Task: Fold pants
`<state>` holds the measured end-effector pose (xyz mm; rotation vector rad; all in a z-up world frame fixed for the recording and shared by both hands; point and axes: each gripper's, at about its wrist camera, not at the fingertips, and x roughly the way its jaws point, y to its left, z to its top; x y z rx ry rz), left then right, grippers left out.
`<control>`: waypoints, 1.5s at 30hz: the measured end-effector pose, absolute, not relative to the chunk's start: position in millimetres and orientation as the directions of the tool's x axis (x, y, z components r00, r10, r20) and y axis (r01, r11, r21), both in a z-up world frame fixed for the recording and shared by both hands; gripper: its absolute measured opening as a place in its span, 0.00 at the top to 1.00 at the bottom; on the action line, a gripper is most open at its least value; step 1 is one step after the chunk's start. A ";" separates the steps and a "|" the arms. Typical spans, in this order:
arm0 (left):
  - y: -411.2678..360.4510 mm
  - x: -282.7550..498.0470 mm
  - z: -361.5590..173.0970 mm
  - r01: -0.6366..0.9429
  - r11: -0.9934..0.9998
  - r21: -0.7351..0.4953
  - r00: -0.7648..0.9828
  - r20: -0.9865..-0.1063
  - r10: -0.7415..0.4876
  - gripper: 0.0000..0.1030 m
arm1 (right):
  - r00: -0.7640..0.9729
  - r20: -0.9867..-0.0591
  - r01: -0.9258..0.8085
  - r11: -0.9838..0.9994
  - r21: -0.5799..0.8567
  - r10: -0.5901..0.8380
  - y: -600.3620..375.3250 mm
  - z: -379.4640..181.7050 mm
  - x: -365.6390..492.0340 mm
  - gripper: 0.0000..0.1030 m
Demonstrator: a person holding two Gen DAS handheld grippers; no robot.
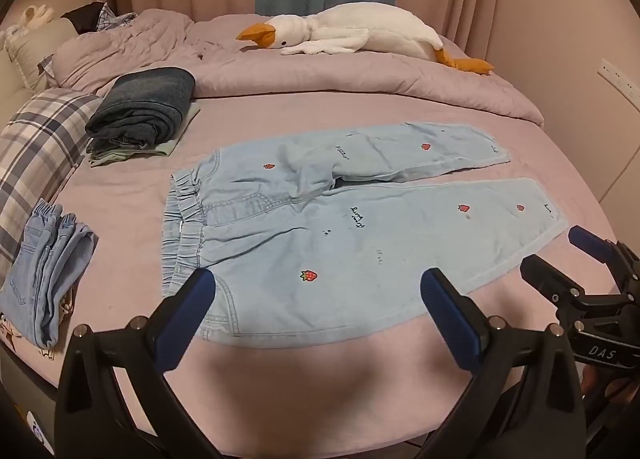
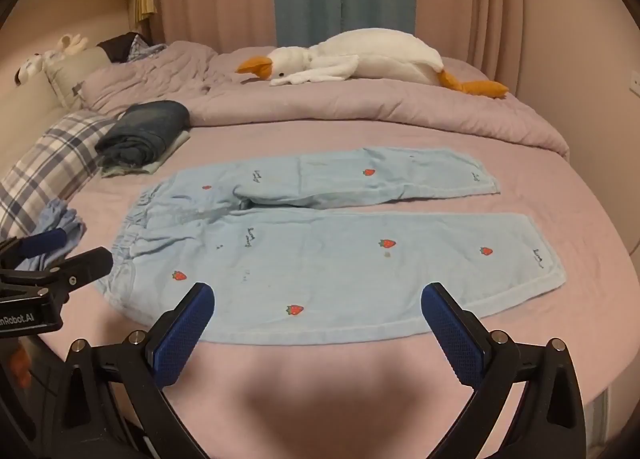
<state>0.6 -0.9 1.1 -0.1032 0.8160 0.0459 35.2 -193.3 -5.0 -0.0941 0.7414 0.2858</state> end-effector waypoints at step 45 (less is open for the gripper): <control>5.3 4.1 -7.0 -0.082 0.992 -0.097 0.668 -0.744 -0.017 0.00 | 0.686 -0.698 -0.299 0.954 -0.010 0.208 -184.4 -10.0 36.7 0.00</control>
